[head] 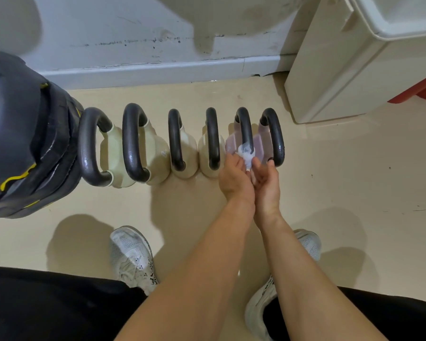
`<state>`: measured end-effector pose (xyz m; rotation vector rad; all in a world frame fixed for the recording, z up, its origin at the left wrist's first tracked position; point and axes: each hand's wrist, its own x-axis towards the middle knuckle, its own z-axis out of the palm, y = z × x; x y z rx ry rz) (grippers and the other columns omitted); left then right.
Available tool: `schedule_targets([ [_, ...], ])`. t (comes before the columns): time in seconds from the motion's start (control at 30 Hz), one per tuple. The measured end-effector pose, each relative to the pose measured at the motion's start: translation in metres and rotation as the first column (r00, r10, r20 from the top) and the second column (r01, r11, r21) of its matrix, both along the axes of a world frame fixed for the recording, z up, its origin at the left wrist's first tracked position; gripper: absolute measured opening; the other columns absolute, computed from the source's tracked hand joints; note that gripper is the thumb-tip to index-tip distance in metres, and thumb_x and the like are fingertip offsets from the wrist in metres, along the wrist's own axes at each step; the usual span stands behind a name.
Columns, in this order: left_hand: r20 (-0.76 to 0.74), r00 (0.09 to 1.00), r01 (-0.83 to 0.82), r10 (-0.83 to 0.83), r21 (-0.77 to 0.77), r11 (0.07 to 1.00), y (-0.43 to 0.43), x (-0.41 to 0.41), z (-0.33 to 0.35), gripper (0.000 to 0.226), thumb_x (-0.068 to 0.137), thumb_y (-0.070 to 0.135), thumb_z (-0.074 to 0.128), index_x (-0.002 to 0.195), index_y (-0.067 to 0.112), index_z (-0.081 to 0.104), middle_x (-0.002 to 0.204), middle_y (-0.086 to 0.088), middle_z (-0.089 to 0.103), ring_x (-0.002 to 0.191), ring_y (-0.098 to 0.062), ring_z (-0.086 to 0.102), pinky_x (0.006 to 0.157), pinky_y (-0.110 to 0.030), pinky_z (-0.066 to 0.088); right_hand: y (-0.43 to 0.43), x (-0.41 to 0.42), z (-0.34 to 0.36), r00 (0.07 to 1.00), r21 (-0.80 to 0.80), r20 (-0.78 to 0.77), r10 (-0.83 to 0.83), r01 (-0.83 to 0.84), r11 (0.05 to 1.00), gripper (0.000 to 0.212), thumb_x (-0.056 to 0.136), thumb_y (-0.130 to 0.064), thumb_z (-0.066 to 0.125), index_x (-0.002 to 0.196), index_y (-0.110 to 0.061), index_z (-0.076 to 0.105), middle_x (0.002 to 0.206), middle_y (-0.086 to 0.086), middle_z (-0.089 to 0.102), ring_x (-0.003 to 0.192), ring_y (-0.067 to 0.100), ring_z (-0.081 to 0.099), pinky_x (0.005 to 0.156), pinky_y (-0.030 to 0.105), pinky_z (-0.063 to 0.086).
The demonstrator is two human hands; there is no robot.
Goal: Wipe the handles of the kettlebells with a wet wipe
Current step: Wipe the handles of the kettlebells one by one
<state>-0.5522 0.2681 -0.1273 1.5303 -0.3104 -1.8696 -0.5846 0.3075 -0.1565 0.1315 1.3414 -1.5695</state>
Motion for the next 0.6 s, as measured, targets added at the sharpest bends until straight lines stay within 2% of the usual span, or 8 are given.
schedule_targets([
  [0.07, 0.058, 0.998, 0.030, -0.029, -0.023, 0.999, 0.001, 0.001, -0.003, 0.035, 0.096, 0.037, 0.047, 0.070, 0.026, 0.066, 0.062, 0.012, 0.070, 0.072, -0.007, 0.067, 0.066, -0.022, 0.048, 0.001, 0.001, -0.002, 1.000, -0.012, 0.020, 0.002, -0.002, 1.000, 0.068, 0.094, -0.051, 0.043, 0.140, -0.003, 0.057, 0.139, 0.019, 0.063, 0.132, 0.027, 0.059, 0.121, 0.044, 0.036],
  [0.13, 0.116, 0.992, 0.060, -0.056, -0.028, 0.998, 0.000, 0.001, -0.009, 0.037, 0.084, 0.046, 0.049, 0.061, 0.027, 0.071, 0.070, 0.008, 0.074, 0.082, -0.015, 0.071, 0.078, -0.031, 0.053, -0.001, 0.001, -0.003, 1.000, -0.020, 0.024, -0.008, 0.008, 1.000, 0.064, 0.101, -0.047, 0.038, 0.140, -0.001, 0.056, 0.138, 0.021, 0.063, 0.132, 0.028, 0.059, 0.121, 0.044, 0.035],
  [0.27, 0.157, 0.978, 0.147, -0.139, -0.042, 0.988, -0.001, -0.004, -0.030, 0.041, 0.076, 0.054, 0.047, 0.068, 0.027, 0.076, 0.086, -0.005, 0.077, 0.093, -0.027, 0.072, 0.095, -0.052, 0.052, -0.005, -0.001, -0.004, 1.000, -0.004, 0.026, 0.003, -0.003, 1.000, 0.061, 0.107, -0.043, 0.028, 0.140, 0.000, 0.056, 0.136, 0.022, 0.064, 0.131, 0.029, 0.060, 0.120, 0.042, 0.037],
  [0.3, 0.183, 0.967, 0.186, -0.175, -0.043, 0.982, 0.000, -0.005, -0.025, 0.043, 0.078, 0.054, 0.044, 0.072, 0.026, 0.076, 0.090, -0.009, 0.076, 0.095, -0.029, 0.070, 0.096, -0.052, 0.051, -0.006, -0.001, -0.004, 1.000, -0.002, 0.027, 0.015, -0.015, 1.000, 0.062, 0.108, -0.044, 0.027, 0.140, 0.000, 0.057, 0.136, 0.022, 0.064, 0.130, 0.029, 0.060, 0.120, 0.043, 0.037],
  [0.4, 0.406, 0.851, 0.410, -0.334, -0.115, 0.905, 0.001, -0.004, -0.008, 0.046, 0.094, 0.041, 0.041, 0.113, 0.007, 0.064, 0.112, -0.022, 0.066, 0.107, -0.038, 0.061, 0.096, -0.046, 0.048, -0.006, -0.002, -0.002, 0.998, -0.013, -0.003, 0.064, -0.064, 0.998, 0.062, 0.108, -0.045, 0.026, 0.138, -0.002, 0.059, 0.134, 0.021, 0.065, 0.129, 0.029, 0.061, 0.120, 0.045, 0.037],
  [0.43, 0.438, 0.830, 0.434, -0.344, -0.120, 0.893, 0.001, -0.002, -0.007, 0.038, 0.098, 0.034, 0.043, 0.114, 0.006, 0.063, 0.112, -0.022, 0.066, 0.107, -0.038, 0.060, 0.095, -0.046, 0.047, -0.006, -0.002, 0.000, 0.998, -0.017, -0.007, 0.067, -0.068, 0.998, 0.062, 0.108, -0.044, 0.026, 0.138, -0.002, 0.059, 0.134, 0.021, 0.065, 0.129, 0.028, 0.061, 0.119, 0.045, 0.038],
  [0.53, 0.383, 0.871, 0.381, -0.309, -0.128, 0.916, 0.003, 0.004, -0.009, 0.035, 0.092, 0.045, 0.042, 0.079, 0.028, 0.069, 0.091, -0.006, 0.074, 0.095, -0.025, 0.068, 0.093, -0.049, 0.051, -0.002, -0.002, 0.002, 0.998, -0.035, -0.043, 0.046, -0.047, 0.998, 0.060, 0.109, -0.040, 0.026, 0.138, 0.002, 0.058, 0.135, 0.023, 0.064, 0.129, 0.028, 0.061, 0.117, 0.040, 0.041],
  [0.6, 0.389, 0.864, 0.401, -0.319, -0.149, 0.904, 0.007, 0.007, -0.007, 0.039, 0.095, 0.046, 0.041, 0.070, 0.034, 0.068, 0.082, 0.006, 0.072, 0.088, -0.010, 0.067, 0.089, -0.038, 0.050, 0.002, -0.001, 0.004, 0.993, -0.039, -0.093, 0.067, -0.071, 0.997, 0.059, 0.109, -0.038, 0.026, 0.136, 0.002, 0.060, 0.135, 0.020, 0.065, 0.127, 0.023, 0.062, 0.114, 0.035, 0.044],
])
